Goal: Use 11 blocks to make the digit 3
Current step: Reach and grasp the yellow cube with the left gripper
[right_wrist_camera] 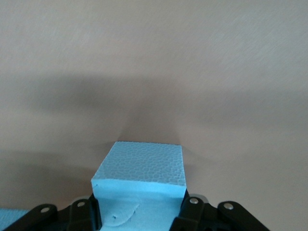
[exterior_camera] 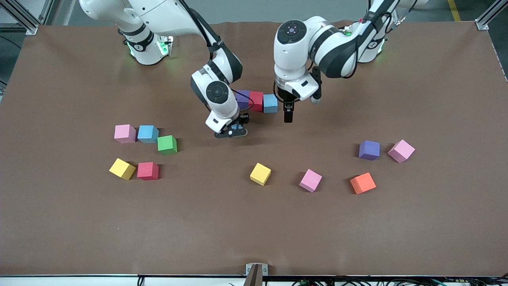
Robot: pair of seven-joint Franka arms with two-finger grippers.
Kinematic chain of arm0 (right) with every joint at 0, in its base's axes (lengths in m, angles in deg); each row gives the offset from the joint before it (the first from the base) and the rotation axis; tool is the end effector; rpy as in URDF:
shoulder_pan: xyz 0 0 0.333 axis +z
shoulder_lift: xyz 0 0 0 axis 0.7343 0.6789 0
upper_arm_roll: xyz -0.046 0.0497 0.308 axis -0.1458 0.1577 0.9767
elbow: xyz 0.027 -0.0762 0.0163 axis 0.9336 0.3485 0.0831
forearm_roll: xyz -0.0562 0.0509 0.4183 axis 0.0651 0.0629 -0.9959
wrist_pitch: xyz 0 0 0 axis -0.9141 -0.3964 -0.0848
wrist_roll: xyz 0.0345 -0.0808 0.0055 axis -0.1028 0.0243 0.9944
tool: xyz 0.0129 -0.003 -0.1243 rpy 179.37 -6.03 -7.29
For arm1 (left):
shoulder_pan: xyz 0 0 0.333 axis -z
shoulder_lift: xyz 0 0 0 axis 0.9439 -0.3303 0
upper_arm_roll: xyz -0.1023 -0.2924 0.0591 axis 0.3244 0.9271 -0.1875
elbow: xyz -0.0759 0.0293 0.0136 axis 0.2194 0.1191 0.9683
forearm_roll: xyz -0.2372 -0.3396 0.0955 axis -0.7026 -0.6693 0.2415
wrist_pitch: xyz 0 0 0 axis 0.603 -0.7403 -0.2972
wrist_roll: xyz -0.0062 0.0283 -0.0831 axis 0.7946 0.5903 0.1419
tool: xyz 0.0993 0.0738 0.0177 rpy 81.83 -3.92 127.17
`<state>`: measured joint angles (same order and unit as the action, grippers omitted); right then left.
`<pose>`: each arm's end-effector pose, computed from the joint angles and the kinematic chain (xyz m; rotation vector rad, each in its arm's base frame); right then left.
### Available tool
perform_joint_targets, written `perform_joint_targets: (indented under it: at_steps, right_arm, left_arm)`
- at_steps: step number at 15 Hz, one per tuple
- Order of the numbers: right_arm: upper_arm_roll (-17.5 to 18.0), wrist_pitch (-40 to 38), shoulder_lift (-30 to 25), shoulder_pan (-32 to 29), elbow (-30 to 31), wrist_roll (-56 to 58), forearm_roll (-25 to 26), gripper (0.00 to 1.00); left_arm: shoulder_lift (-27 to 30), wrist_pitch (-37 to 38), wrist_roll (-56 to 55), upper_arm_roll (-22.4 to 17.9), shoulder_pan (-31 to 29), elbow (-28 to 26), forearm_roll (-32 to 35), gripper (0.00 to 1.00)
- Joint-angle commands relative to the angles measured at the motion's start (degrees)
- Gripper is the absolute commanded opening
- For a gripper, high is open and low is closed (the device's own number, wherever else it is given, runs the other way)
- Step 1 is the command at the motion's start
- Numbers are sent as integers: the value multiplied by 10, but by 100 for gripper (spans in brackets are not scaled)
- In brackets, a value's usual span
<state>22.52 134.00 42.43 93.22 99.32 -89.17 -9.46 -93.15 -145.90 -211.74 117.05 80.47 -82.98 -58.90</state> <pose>0.4357 0.4514 0.1520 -3.0613 -0.1680 0.1981 0.4595 -0.4400 0.3601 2.3561 2.0055 0.1661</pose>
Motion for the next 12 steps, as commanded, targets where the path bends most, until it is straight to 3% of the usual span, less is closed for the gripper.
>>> perform_joint_targets:
  at_steps: [1, 4, 6, 12]
  right_arm:
    - [-3, 11, -10, 27, 34, -6, -25, 35]
    - [-3, 8, -12, 36, 43, -8, -25, 35]
    - [-3, 7, -11, 42, 43, -40, -25, 35]
    - [-3, 4, -10, 50, 43, -42, -25, 36]
  left_arm:
    - [-63, 24, 101, 4, -24, 97, 10, 100]
    - [-128, 72, 199, 4, -37, 203, 17, 100]
    - [-142, 115, 250, -3, -45, 254, 18, 100]
    - [-150, 132, 446, -9, -92, 290, 8, 100]
